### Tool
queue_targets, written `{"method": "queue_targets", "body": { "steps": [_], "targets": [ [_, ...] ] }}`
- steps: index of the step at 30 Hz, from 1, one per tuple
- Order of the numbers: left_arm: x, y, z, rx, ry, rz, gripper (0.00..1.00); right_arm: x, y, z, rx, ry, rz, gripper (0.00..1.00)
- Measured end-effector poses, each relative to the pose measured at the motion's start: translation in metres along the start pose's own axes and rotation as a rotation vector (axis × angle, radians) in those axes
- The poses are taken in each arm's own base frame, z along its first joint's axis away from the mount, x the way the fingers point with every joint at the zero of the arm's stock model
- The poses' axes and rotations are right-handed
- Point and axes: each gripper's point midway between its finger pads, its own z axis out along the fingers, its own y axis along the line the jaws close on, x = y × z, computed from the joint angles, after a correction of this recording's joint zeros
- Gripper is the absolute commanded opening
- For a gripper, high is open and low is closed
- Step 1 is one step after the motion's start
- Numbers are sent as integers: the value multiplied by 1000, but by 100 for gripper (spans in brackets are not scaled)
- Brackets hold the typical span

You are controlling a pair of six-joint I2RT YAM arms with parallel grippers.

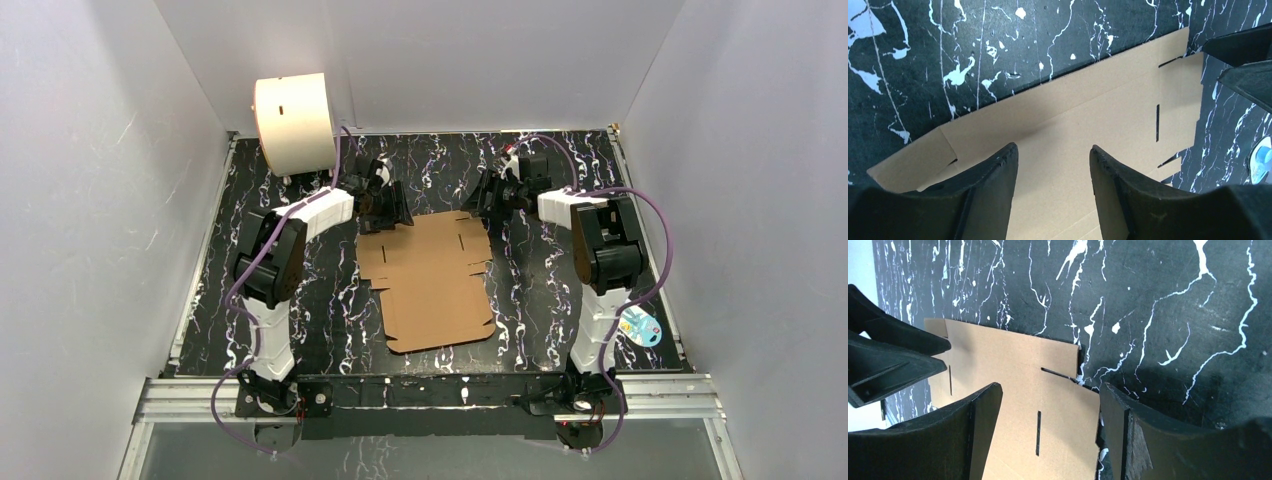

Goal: Fold the paper box

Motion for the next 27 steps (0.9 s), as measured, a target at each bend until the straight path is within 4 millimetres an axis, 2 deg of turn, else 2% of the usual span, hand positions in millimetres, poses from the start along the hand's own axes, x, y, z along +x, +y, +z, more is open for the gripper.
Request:
{"method": "queue_targets", "body": {
  "steps": [6, 15, 27],
  "targets": [
    [4, 6, 13, -9, 20, -1, 51, -3, 1, 5, -21, 4, 0, 80],
    [3, 5, 14, -5, 23, 11, 50, -6, 5, 13, -66, 12, -3, 78],
    [3, 5, 14, -1, 22, 10, 50, 6, 24, 16, -131, 58, -16, 76]
  ]
}}
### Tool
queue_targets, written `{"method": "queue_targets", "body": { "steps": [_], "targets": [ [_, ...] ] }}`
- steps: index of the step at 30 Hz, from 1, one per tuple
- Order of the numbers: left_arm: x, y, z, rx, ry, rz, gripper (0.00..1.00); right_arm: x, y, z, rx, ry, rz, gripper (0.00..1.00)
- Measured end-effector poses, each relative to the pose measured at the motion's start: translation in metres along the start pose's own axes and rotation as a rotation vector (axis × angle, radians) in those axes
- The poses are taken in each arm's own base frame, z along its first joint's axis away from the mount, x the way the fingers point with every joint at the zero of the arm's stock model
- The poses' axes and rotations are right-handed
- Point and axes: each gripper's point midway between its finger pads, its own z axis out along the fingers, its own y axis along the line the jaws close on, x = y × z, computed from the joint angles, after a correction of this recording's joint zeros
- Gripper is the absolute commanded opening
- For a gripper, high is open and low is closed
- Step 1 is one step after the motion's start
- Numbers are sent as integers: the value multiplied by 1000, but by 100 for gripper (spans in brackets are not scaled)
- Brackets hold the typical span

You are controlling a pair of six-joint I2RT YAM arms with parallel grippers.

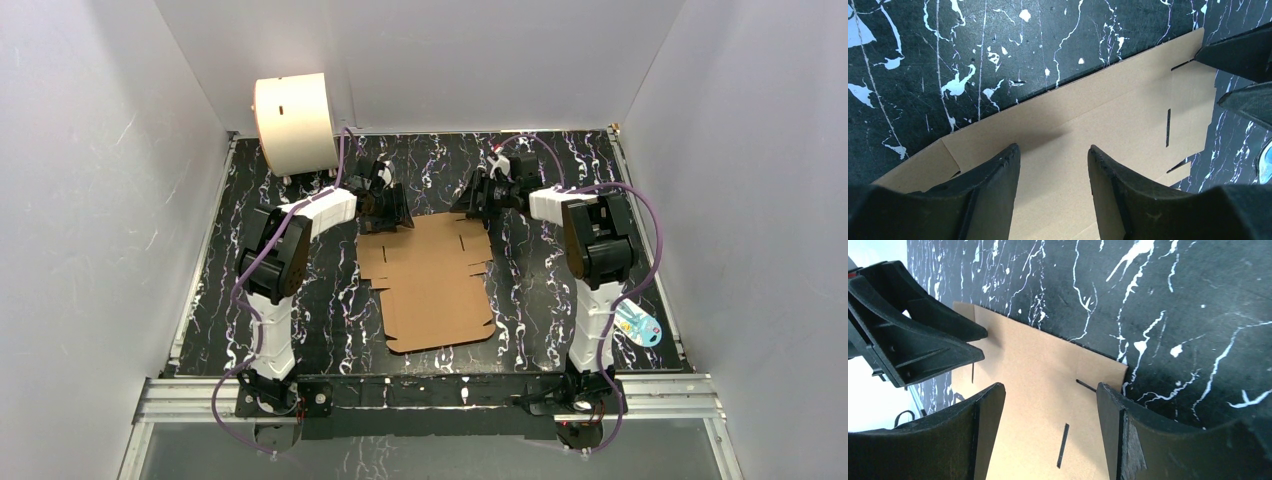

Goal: Fold the paper box

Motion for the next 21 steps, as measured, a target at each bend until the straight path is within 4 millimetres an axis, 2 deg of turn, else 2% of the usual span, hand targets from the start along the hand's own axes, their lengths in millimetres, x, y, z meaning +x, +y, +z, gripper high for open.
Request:
{"method": "queue_targets", "body": {
  "steps": [8, 12, 21],
  "targets": [
    [0, 0, 0, 0, -1, -6, 50, 6, 8, 3, -16, 21, -11, 76],
    [0, 0, 0, 1, -1, -8, 51, 5, -3, 2, 69, 14, -27, 77],
    [-1, -1, 1, 3, -3, -7, 51, -13, -25, -4, 239, -19, -97, 79]
  ]
}}
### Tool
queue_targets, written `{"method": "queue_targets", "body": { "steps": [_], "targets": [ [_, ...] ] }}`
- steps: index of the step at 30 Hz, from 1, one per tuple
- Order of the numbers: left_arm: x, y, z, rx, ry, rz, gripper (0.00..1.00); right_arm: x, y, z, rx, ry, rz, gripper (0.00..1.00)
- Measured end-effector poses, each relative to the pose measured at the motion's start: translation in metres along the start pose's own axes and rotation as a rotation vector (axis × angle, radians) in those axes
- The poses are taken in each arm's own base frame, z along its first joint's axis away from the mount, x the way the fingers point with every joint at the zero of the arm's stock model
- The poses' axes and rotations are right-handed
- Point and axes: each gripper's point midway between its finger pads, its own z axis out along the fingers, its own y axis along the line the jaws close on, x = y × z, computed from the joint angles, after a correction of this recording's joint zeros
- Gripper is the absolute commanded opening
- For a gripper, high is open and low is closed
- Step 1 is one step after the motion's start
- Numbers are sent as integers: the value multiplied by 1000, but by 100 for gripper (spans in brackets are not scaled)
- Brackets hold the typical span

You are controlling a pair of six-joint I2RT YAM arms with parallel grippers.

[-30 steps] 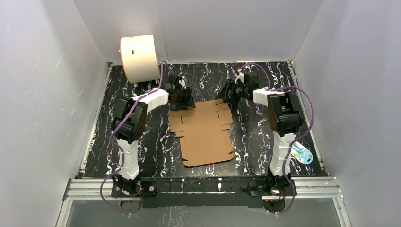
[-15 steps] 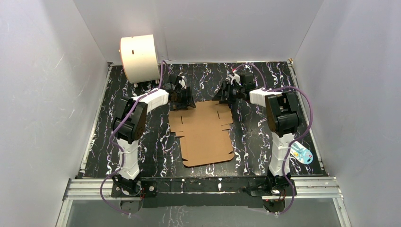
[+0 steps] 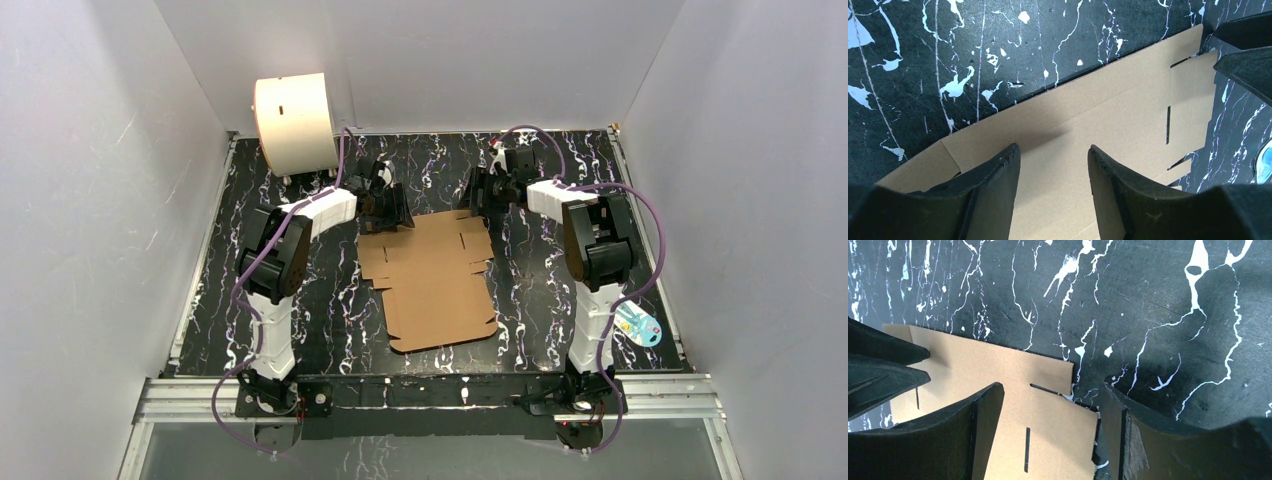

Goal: Fold the paper box

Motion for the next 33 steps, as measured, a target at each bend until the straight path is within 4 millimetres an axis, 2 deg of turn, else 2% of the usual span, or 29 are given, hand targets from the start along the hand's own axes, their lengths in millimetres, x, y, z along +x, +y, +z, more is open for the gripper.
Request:
{"method": "queue_targets", "body": {
  "steps": [7, 15, 27, 30, 33],
  "targets": [
    [0, 0, 0, 1, 0, 0, 51, 2, 4, 2, 4, 16, -26, 79],
    [0, 0, 0, 2, 1, 0, 51, 9, 20, 8, -36, 38, -46, 78],
    [0, 0, 0, 2, 2, 0, 51, 6, 24, 5, -51, 35, -47, 75],
    [0, 0, 0, 1, 2, 0, 51, 3, 32, 0, -53, 24, -60, 75],
    [0, 0, 0, 2, 2, 0, 51, -1, 47, -4, -53, 7, -91, 75]
  ]
}}
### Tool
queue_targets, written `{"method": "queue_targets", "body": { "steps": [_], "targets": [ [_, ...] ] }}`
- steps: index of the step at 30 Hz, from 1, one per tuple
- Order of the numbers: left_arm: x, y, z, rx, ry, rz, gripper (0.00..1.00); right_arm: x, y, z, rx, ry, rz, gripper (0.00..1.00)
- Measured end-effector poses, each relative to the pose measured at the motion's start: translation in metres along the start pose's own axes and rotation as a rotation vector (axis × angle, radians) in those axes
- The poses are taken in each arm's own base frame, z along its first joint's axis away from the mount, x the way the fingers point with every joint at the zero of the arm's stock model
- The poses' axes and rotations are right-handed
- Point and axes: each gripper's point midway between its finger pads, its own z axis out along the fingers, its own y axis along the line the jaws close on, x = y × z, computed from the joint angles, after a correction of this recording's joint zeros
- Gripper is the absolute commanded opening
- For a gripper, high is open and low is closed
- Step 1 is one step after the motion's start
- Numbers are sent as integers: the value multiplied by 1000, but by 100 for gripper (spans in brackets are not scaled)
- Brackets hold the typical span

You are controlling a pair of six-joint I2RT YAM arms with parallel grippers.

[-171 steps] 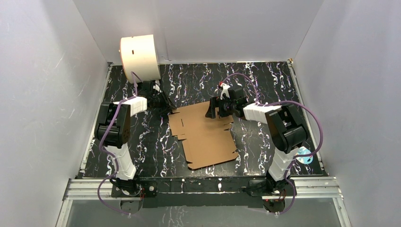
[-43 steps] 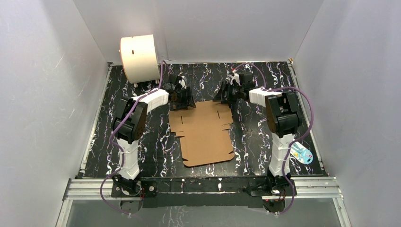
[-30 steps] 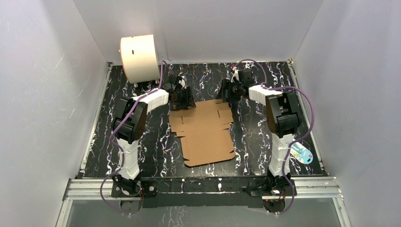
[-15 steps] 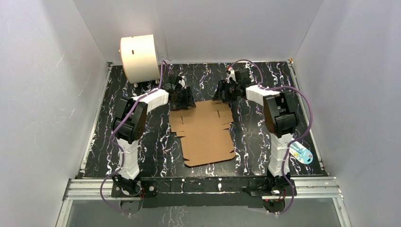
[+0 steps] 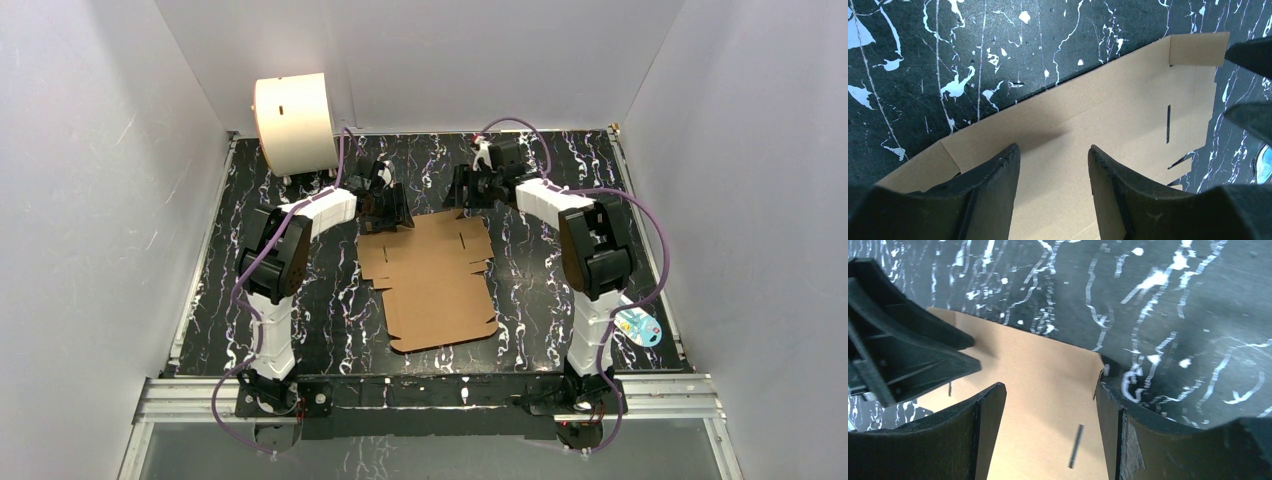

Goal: Fold the paper box

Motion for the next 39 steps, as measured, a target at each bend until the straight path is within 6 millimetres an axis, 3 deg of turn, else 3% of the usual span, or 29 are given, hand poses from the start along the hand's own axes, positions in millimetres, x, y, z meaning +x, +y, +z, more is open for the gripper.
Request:
{"method": "queue_targets", "body": {
  "steps": [6, 10, 16, 23, 30, 39],
  "targets": [
    [0, 0, 0, 0, 0, -1, 51, 11, 41, 9, -11, 12, -75, 75],
    [0, 0, 0, 0, 0, -1, 51, 23, 51, 15, -6, 40, -97, 74],
    [0, 0, 0, -1, 0, -1, 51, 16, 30, 12, 84, 25, -128, 77],
    [0, 0, 0, -1, 0, 0, 51, -8, -6, -8, 161, -31, -112, 69],
    [0, 0, 0, -1, 0, 1, 51, -22, -41, -25, 73, -80, 21, 59],
    [0, 0, 0, 0, 1, 2, 51, -10, -42, -18, -79, -58, 115, 58]
  ]
}}
